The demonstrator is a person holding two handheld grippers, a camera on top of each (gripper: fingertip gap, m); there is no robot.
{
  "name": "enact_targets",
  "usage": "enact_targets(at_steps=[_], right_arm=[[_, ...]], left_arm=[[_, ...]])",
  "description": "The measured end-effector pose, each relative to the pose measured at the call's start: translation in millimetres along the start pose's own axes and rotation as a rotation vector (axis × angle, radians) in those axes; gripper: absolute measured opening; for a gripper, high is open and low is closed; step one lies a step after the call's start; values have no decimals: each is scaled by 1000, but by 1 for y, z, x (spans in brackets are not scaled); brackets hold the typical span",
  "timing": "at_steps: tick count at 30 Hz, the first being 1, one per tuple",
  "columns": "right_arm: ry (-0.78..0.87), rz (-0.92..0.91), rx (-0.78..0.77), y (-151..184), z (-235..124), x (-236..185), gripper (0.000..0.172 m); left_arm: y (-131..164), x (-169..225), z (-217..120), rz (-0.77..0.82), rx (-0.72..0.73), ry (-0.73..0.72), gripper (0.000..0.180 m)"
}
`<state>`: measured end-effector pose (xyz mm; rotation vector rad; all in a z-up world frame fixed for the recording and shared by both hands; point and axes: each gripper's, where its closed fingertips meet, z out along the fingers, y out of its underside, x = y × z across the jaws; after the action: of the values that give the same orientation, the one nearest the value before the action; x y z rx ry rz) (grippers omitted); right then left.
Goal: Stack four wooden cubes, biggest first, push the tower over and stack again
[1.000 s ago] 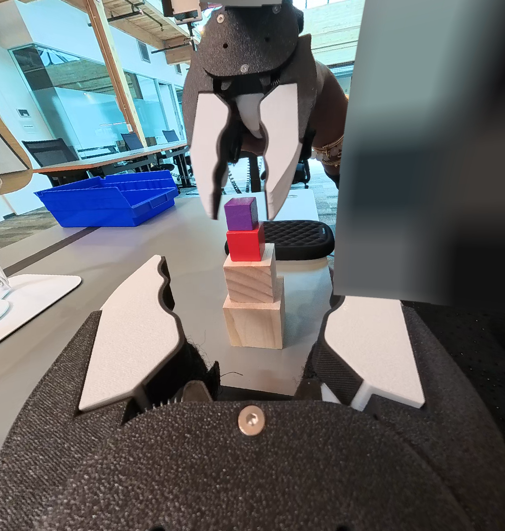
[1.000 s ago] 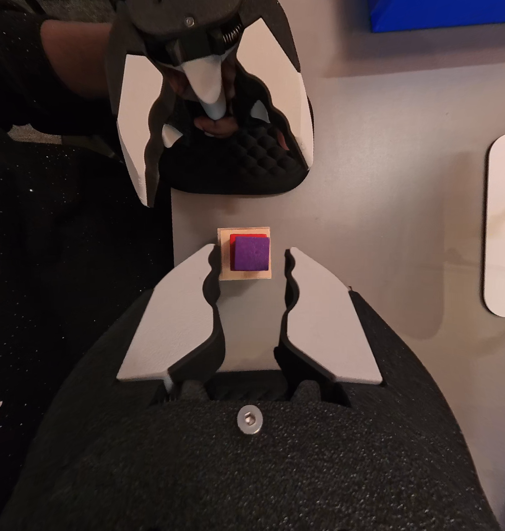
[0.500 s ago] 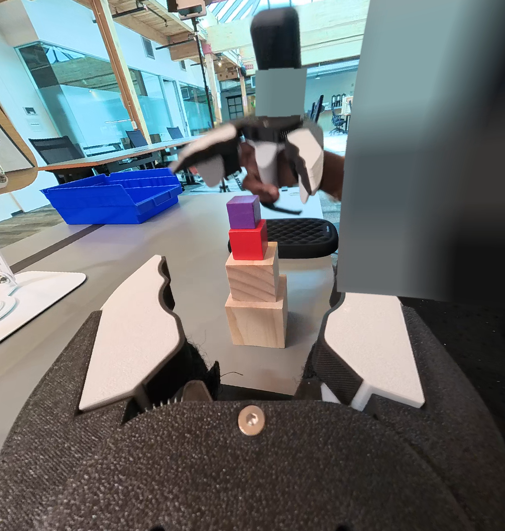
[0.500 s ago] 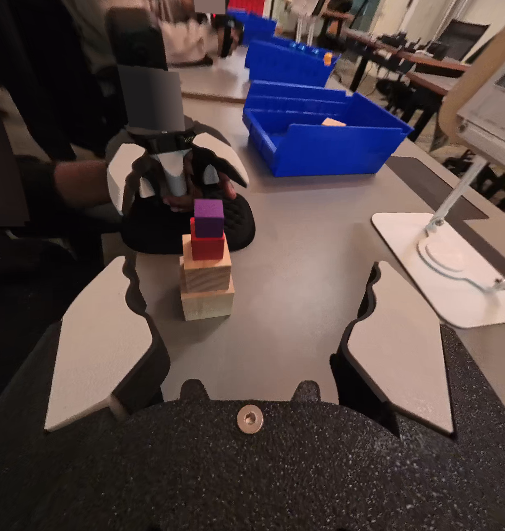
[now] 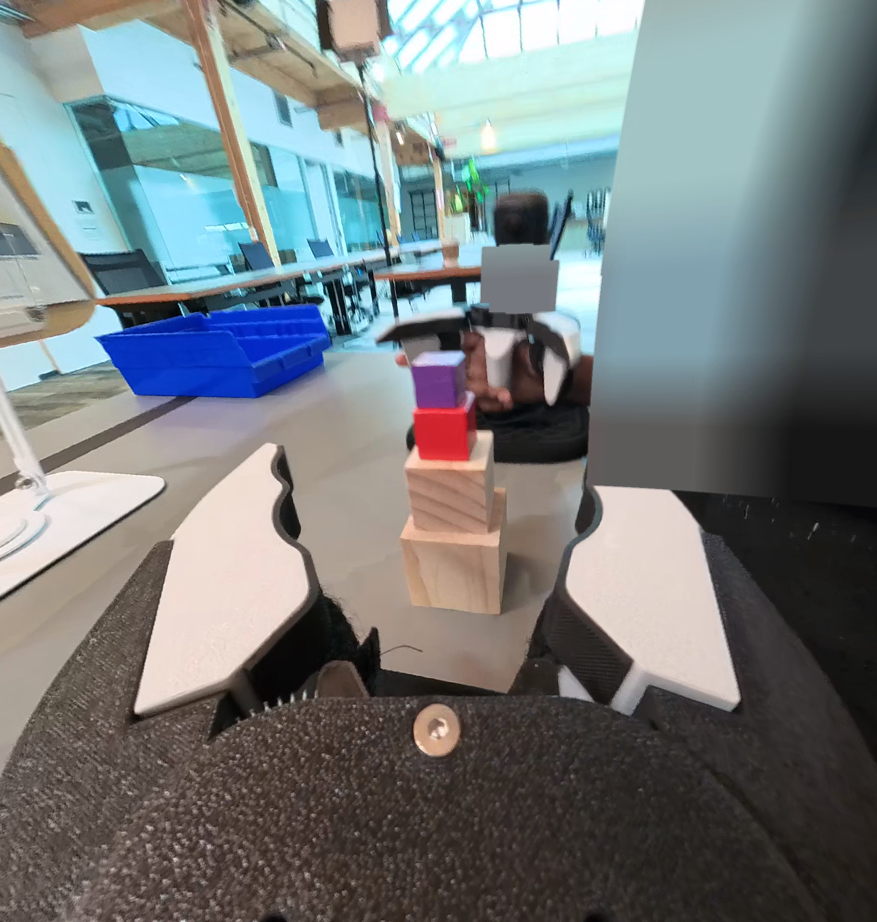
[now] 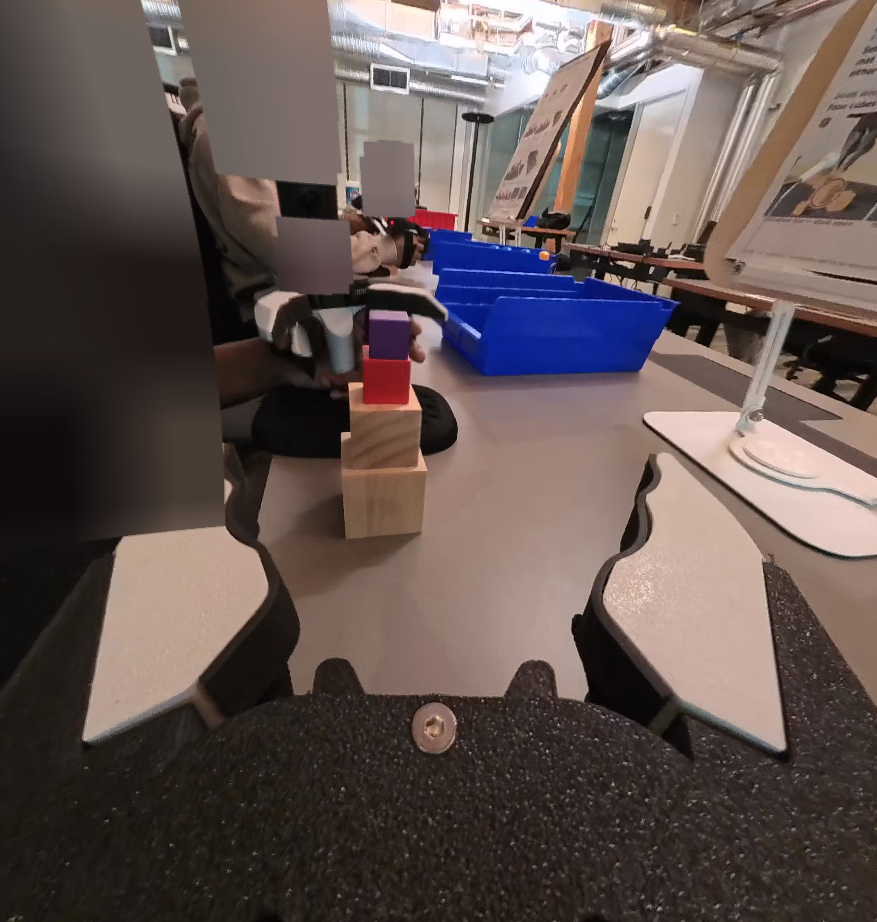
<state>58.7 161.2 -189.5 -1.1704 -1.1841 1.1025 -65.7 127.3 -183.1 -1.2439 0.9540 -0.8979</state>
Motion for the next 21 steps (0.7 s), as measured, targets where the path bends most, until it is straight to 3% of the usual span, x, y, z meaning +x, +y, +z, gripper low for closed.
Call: enact_targets(at_steps=[2,3,5,8,13,21], right_arm=[[1,-11,-28,4,2,-1,140],[5,-15,-38,5,3,-1,139],[10,-24,-47,7,4,-1,137],[21,-16,-42,6,4,1,132],[28,-19,-35,6,3,2,126],[33,-30,-25,5,2,1,120]], left_arm=[[-7,-2,-5,-11,34,-16,103],[-9,-2,-7,-12,24,-26,90],[0,5,-8,-31,-105,-8,60],[25,15,-12,-79,-370,-18,0],[47,28,-1,-85,-591,-74,0],[50,24,16,-192,-574,-80,0]])
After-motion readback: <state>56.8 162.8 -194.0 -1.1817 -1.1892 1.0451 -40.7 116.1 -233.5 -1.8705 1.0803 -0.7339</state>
